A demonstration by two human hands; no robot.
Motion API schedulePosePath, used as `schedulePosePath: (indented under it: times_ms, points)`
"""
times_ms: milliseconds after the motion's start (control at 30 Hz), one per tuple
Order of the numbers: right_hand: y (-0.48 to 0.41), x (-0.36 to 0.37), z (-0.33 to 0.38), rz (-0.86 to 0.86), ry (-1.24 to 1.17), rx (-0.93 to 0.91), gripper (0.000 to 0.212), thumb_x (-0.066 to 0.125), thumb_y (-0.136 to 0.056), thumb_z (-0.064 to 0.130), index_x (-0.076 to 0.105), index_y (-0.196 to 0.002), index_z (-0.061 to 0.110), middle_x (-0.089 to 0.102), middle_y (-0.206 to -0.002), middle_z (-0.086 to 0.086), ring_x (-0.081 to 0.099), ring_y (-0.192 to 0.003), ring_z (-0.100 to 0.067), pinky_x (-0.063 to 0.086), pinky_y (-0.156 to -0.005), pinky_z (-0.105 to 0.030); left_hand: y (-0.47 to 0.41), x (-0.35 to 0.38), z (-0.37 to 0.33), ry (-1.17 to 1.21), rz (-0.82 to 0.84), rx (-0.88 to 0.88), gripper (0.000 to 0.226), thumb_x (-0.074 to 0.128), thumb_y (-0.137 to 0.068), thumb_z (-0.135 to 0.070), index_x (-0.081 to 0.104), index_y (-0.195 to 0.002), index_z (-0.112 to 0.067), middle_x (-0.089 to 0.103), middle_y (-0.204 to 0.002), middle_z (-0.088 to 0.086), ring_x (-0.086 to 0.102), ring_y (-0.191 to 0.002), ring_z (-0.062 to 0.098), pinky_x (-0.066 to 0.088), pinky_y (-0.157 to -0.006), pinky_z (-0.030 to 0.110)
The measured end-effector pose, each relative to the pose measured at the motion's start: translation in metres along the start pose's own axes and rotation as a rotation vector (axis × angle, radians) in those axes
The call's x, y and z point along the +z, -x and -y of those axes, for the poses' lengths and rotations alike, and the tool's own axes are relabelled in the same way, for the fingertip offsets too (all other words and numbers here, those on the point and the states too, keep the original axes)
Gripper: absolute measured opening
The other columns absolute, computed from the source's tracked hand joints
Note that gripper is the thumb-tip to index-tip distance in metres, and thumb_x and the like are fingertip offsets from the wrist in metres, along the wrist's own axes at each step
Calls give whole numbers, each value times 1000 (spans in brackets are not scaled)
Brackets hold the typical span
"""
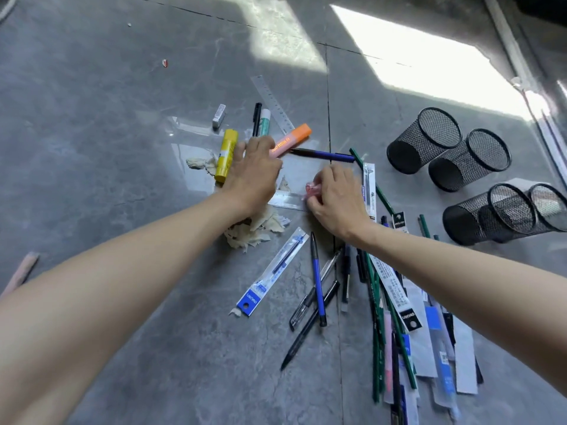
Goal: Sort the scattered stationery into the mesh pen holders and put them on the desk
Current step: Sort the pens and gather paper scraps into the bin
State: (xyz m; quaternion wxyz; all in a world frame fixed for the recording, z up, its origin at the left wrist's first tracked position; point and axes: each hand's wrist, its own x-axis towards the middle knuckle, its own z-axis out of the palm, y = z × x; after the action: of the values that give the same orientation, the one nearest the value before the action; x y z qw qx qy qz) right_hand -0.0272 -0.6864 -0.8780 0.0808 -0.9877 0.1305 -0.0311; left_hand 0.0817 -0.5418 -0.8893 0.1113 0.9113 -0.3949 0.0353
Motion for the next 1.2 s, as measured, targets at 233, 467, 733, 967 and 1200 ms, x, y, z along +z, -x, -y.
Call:
schedulePosePath:
  times_ms: [233, 467, 733, 967, 1200]
  points:
    - [12, 4, 0, 79, -69, 74, 39, 59, -88, 41, 48, -112, 11, 38, -127, -9, 36, -115, -25, 25, -96, -34, 5, 2, -4, -4, -35, -5, 20, 45, -94, -13, 58, -109, -9, 49, -105, 12, 41, -96, 29, 29, -77, 35]
    - [14, -9, -9, 262, -78, 48, 20, 60, -87, 36, 48, -97, 22, 29, -140, -6, 25, -131, -25, 13, -109, -38, 7, 9, -5, 56, 4, -109, 22, 38, -98, -28, 50, -112, -15, 41, -122, 12, 39, -105, 29, 33, -85, 39]
    - [15, -20, -4, 348, -90, 82, 40, 76, -68, 50, 51, -80, 22, 35, -123, -3, 29, -121, -21, 18, -105, -36, 23, 4, -6, 202, 15, 18, 14, 45, -95, -19, 55, -100, -10, 52, -108, 8, 44, -100, 25, 36, -78, 34]
    - [21, -22, -2, 385, -17, -2, 31, 73, -76, 39, 50, -79, 19, 39, -121, -4, 34, -113, -23, 27, -94, -34, 20, -10, -8, 539, 88, -153, 19, 51, -94, -19, 59, -110, -15, 52, -117, 3, 47, -110, 20, 42, -89, 35]
    - [34, -28, -25, 423, 17, -195, 19, 52, -70, -6, 52, -82, 9, 44, -121, -13, 38, -109, -31, 39, -88, -38, 32, -13, -14, 131, 410, 522, 42, 52, -88, -6, 58, -127, -19, 44, -143, 3, 42, -128, 24, 41, -97, 36]
